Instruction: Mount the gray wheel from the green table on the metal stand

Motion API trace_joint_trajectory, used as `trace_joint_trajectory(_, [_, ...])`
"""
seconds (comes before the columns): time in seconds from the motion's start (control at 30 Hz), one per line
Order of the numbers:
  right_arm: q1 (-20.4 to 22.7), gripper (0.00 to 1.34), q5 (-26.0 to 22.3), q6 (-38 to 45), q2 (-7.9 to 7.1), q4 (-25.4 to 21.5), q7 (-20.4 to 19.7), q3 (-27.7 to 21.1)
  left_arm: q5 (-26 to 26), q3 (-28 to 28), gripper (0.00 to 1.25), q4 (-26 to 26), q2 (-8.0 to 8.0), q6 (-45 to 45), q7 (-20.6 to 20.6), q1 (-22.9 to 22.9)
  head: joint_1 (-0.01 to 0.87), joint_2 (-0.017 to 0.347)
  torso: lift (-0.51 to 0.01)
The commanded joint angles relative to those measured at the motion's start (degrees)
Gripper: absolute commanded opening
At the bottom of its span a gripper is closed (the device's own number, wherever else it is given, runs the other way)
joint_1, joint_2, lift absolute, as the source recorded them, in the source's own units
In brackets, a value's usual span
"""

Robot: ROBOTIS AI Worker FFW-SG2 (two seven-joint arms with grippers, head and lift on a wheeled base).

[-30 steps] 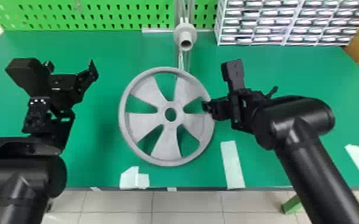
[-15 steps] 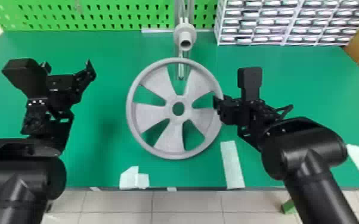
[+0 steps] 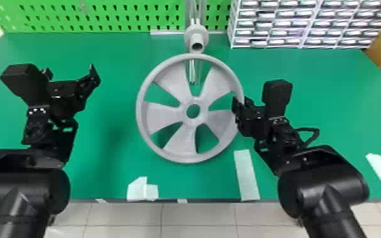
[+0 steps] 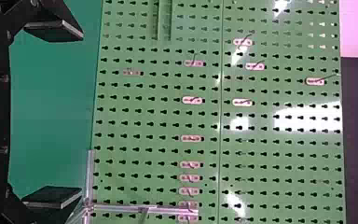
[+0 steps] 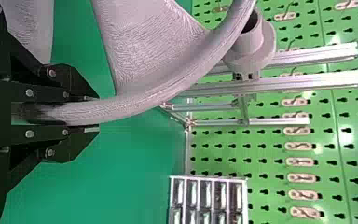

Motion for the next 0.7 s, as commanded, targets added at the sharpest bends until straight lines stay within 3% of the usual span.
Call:
trace_joint_trajectory(0.0, [0.6,0.20,0.6,-2.3,-0.16,0.0,0.0,-0.1,0.1,-0.5,1.13,-0.8,0.00,0.6,0.5,0.6,0.867,0.052,-0.100])
trace_joint_trajectory(0.67, [1.4,0.20,1.8,-11.9,0.45,1.5,-0.3,-0.7,1.2,-4.7,1.13,-8.6,0.00,2.3,4.4,8.0,0.867,0.052,-0.100])
